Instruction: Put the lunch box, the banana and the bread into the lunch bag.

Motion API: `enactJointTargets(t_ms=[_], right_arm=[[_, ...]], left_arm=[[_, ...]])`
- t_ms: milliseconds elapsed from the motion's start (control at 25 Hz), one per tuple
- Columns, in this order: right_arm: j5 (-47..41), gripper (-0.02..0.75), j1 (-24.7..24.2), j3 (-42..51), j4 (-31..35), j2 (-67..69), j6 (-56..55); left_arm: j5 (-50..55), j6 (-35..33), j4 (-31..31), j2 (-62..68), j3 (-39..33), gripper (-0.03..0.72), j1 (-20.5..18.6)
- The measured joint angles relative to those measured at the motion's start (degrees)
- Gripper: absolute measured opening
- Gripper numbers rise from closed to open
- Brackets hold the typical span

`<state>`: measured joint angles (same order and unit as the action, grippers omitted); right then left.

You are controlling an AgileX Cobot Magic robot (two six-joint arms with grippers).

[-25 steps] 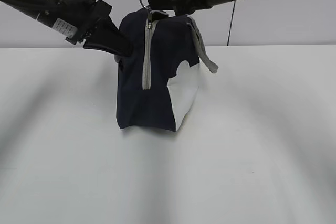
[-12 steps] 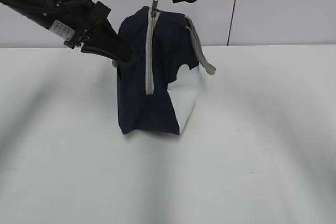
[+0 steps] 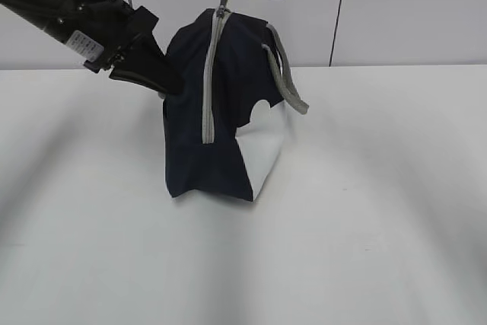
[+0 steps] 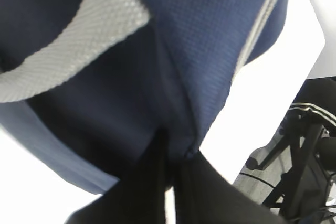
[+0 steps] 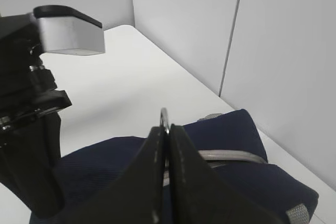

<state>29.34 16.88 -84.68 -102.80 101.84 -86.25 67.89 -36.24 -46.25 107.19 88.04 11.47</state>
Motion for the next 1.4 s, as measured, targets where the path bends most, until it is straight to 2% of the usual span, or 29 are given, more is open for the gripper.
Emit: enactJointTargets(t_ms=[200,920,1400], right_arm=[[0.3,-0.016,0.0,-3.0,0.5,2.6,-1.5],[0.9,-0.016,0.0,-9.8,0.2,8.2,-4.7],[2.0,-0.016,-2.2,-14.8,0.6,12.5,-6.3]], left_arm=[[-0.2,0.9,2.4,-1.1,0.1,0.001,0.0],[-0.3,2.7,3.7,-1.1,0.2,0.001,0.0],[-0.3,4.4,5.1,-1.1,0.2,0.001,0.0]])
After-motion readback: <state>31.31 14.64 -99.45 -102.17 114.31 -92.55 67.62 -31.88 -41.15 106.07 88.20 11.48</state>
